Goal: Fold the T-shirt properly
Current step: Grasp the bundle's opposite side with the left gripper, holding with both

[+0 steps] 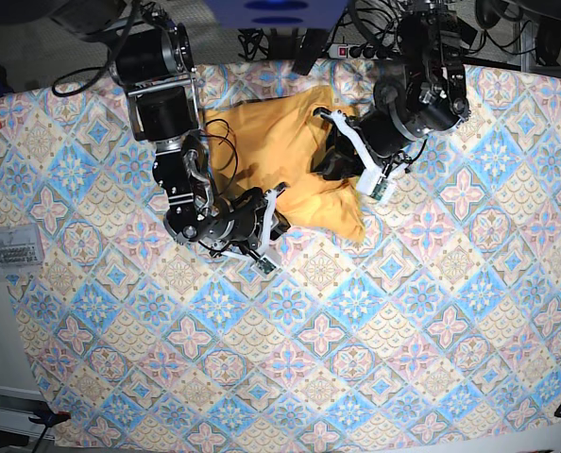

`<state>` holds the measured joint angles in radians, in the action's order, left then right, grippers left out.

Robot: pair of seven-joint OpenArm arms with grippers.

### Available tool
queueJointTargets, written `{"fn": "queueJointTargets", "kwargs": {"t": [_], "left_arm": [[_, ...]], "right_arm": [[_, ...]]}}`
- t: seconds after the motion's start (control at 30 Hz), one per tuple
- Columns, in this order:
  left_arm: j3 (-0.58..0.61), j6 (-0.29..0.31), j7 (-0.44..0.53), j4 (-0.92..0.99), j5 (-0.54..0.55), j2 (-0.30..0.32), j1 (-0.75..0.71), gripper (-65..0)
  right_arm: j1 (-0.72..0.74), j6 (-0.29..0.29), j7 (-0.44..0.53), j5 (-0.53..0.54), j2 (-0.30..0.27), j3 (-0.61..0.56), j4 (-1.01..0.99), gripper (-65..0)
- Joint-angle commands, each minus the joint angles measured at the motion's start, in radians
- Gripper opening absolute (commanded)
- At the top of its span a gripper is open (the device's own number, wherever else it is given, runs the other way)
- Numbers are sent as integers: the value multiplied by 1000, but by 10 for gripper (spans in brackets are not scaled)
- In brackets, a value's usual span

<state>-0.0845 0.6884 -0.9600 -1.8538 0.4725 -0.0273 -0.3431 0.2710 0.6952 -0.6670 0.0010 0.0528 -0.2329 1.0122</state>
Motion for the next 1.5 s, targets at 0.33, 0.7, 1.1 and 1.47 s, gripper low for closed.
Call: {"fn": "queueJointTargets", "kwargs": {"t": [0.33, 0.7, 1.1, 1.47], "left_arm": [[131, 10, 17, 122, -25, 28, 6, -514], [124, 10, 25, 251, -174, 100, 63, -514], [-47, 10, 25, 290, -176, 117, 163, -514], [-102, 10, 26, 412, -174, 77, 306, -514]], "right_arm": [[21, 3, 16, 9, -18, -4, -46, -551], [23, 3, 16, 9, -67, 0, -72, -552], [-65, 3, 2, 9, -156, 2, 70, -552], [-166, 3, -70, 11, -189, 85, 271, -552]]}}
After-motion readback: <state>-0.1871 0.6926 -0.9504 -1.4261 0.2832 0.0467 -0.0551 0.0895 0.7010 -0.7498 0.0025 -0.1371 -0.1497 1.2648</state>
